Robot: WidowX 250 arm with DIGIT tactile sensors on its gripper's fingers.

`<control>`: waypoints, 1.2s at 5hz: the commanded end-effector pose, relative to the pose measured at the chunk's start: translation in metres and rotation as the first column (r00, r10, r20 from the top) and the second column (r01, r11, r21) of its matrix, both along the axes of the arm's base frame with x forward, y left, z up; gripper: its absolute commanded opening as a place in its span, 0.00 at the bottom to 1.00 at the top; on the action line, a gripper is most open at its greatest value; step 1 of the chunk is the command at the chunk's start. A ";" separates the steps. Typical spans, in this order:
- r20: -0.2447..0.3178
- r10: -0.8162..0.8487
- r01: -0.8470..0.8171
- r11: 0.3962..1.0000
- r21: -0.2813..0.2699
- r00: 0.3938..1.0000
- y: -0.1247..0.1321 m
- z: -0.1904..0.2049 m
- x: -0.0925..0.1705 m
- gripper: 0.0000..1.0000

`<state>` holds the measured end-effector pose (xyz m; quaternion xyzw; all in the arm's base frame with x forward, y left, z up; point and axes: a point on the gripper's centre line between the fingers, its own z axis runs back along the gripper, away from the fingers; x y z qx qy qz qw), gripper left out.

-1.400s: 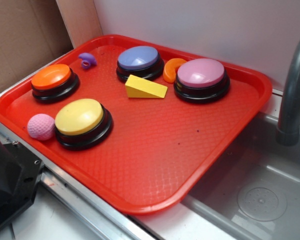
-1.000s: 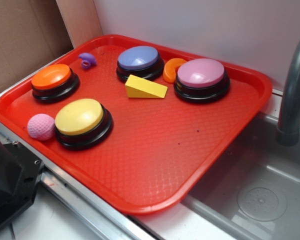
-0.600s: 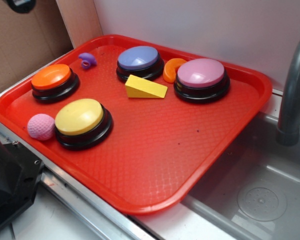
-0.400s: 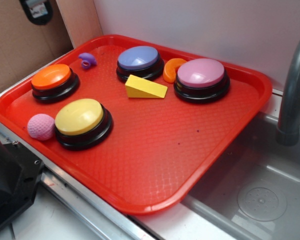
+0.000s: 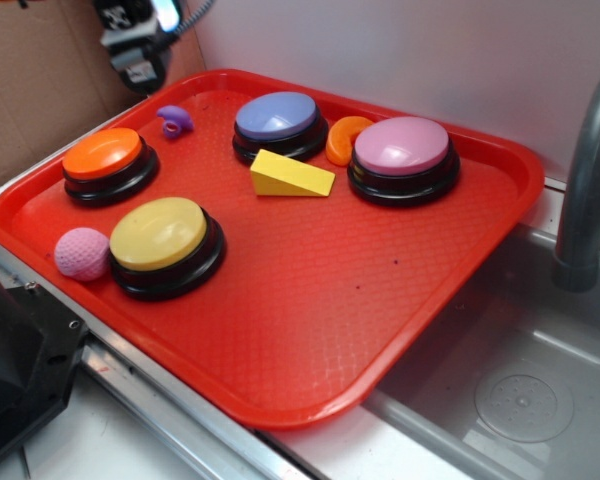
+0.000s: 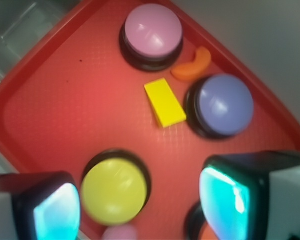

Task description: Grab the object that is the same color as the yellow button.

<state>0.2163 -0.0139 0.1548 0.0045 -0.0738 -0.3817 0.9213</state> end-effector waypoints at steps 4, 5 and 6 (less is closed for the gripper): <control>0.038 -0.418 0.419 0.906 -0.051 0.908 -0.015 -0.087 0.059 1.00; 0.042 -0.450 0.451 0.892 -0.039 0.892 -0.015 -0.097 0.066 1.00; 0.028 -0.462 0.463 0.886 -0.035 0.887 -0.017 -0.106 0.071 1.00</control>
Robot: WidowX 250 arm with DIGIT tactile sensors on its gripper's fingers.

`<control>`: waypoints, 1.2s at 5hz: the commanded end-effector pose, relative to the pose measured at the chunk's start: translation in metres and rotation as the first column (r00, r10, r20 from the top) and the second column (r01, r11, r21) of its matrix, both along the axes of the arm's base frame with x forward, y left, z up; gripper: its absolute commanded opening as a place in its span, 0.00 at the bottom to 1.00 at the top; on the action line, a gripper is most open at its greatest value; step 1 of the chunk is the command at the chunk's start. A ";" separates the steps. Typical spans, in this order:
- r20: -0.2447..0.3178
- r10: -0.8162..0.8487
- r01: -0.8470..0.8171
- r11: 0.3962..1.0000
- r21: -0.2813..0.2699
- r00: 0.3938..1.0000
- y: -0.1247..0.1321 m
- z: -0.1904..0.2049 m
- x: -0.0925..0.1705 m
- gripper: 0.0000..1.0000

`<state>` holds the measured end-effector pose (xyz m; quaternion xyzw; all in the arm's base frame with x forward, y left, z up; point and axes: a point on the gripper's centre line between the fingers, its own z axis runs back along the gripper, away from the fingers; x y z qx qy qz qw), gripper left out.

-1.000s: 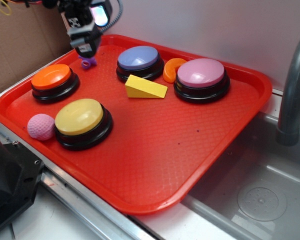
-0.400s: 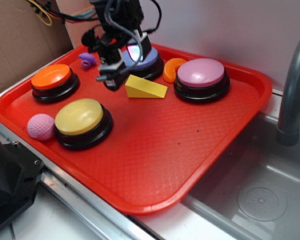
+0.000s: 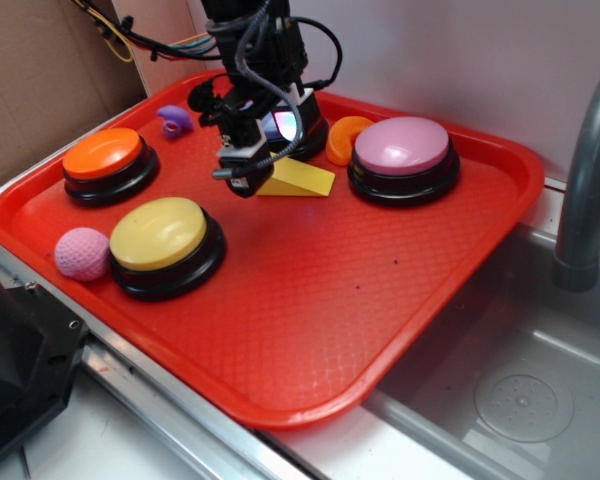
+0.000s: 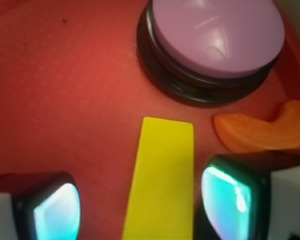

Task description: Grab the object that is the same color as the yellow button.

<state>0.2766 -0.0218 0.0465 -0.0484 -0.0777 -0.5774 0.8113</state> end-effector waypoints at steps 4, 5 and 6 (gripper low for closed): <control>0.022 -0.027 0.026 0.998 0.049 0.999 0.000 -0.016 0.009 1.00; 0.019 -0.011 0.010 0.999 0.046 1.000 0.004 -0.016 0.007 1.00; -0.002 0.013 -0.013 0.998 0.062 1.000 0.008 -0.020 0.006 0.84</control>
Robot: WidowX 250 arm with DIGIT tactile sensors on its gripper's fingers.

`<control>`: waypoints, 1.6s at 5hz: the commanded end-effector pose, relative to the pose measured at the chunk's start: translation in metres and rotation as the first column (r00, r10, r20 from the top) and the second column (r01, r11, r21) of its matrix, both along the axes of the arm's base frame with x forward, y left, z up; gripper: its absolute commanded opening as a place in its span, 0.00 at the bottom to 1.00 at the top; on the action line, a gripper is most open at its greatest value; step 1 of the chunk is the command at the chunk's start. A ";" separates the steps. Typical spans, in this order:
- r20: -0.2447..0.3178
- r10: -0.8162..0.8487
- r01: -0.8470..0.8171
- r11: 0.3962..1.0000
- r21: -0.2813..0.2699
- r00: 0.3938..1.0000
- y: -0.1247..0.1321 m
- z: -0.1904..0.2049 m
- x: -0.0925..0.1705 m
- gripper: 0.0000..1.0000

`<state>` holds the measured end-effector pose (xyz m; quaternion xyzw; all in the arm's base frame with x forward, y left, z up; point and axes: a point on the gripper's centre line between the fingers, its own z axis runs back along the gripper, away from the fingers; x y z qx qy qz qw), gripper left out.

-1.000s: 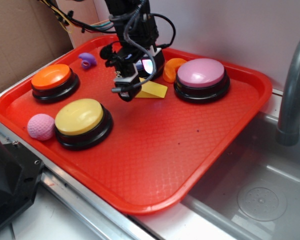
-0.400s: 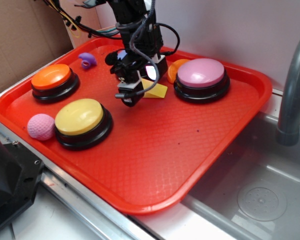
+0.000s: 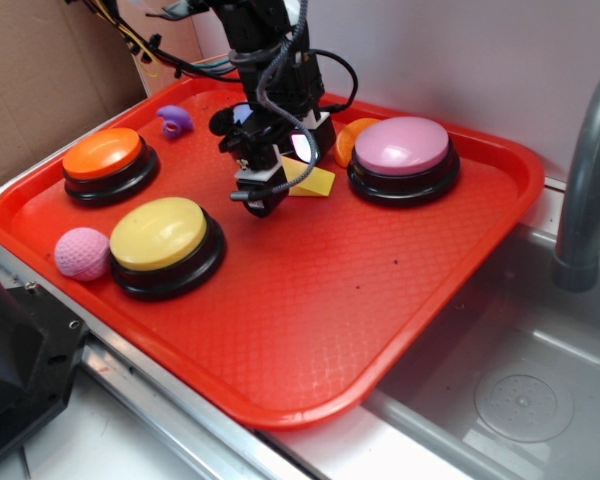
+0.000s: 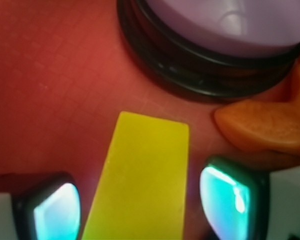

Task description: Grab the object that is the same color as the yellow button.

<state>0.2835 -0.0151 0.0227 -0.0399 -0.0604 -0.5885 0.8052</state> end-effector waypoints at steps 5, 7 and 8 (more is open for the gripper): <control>-0.004 0.221 -0.220 0.973 0.072 0.975 -0.006 0.047 -0.011 0.00; -0.041 0.629 -0.624 0.776 0.096 0.776 0.011 0.104 -0.025 0.00; -0.041 0.802 -0.796 0.597 0.097 0.596 0.026 0.126 -0.035 0.00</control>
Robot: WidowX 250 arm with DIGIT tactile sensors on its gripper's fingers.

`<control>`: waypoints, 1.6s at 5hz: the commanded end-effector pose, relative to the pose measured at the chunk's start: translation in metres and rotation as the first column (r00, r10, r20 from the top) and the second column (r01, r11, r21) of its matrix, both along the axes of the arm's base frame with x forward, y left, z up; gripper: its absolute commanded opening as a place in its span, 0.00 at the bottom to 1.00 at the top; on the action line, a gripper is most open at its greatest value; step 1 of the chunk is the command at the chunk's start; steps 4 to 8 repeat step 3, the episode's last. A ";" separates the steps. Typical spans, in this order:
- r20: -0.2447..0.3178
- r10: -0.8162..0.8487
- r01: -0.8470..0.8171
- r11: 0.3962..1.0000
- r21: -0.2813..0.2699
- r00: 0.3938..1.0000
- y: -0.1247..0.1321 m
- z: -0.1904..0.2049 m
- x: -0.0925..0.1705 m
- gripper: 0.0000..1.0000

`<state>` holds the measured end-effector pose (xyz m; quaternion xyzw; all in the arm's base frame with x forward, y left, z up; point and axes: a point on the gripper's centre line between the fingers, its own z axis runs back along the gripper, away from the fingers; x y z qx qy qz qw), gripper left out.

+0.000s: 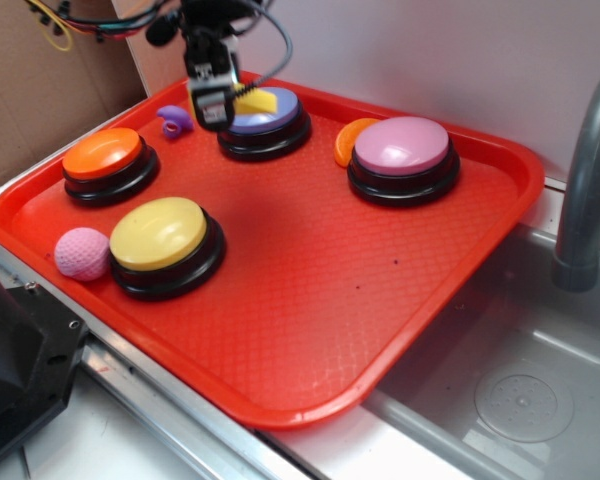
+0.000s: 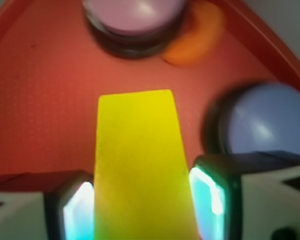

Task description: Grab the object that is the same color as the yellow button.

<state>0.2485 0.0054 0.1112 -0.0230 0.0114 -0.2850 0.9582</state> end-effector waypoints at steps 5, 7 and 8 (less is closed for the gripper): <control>0.097 0.511 -0.517 0.855 0.043 0.854 0.025 0.062 -0.022 0.00; 0.097 0.511 -0.517 0.855 0.043 0.854 0.025 0.062 -0.022 0.00; 0.097 0.511 -0.517 0.855 0.043 0.854 0.025 0.062 -0.022 0.00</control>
